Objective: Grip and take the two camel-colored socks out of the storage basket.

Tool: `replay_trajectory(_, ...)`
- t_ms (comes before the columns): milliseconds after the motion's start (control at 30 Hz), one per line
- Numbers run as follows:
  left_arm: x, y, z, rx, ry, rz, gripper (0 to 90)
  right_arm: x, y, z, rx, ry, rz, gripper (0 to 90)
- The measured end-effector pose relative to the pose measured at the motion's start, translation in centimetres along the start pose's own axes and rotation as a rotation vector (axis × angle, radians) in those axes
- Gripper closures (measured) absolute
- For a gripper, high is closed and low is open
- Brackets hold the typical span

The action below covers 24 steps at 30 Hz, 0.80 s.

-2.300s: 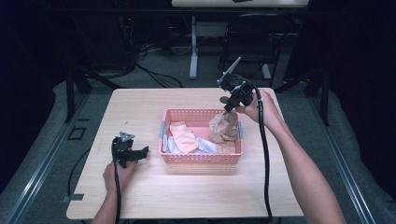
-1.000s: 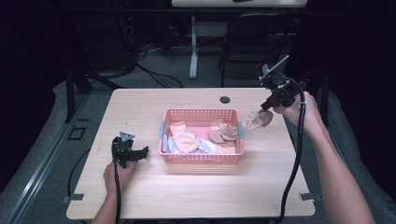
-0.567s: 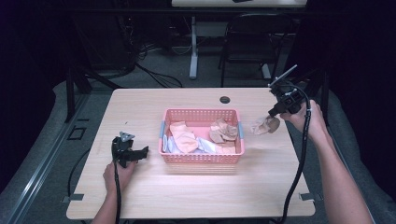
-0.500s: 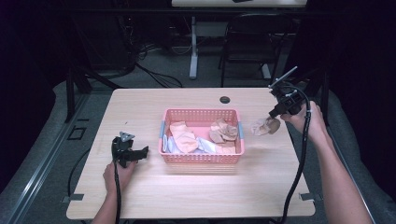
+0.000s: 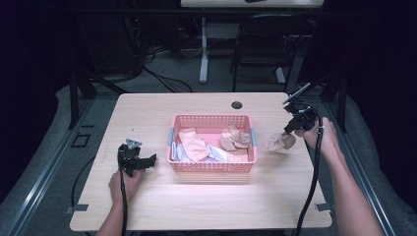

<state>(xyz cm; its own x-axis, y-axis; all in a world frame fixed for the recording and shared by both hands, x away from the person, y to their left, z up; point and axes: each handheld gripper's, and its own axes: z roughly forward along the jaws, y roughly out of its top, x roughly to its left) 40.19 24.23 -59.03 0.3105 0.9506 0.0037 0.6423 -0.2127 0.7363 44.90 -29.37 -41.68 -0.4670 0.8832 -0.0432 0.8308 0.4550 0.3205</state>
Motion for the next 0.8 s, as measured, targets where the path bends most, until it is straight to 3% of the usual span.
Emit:
replay_trajectory(467,0.0,0.0,0.0,0.0,0.0,0.0,15.6,-0.3,-1.1,3.0,0.016,0.035,0.034,88.4)
replay_trajectory(700,0.0,0.0,0.0,0.0,0.0,0.0,15.6,-0.3,-1.5,4.1,0.058,0.058,0.017,88.0)
replay_trajectory(733,0.0,0.0,0.0,0.0,-0.001,0.001,15.7,-0.1,-1.6,4.4,0.039,0.06,0.035,88.0)
replay_trajectory(800,0.0,0.0,0.0,0.0,0.0,0.001,15.6,-0.2,-1.7,4.6,0.067,0.066,0.02,87.8)
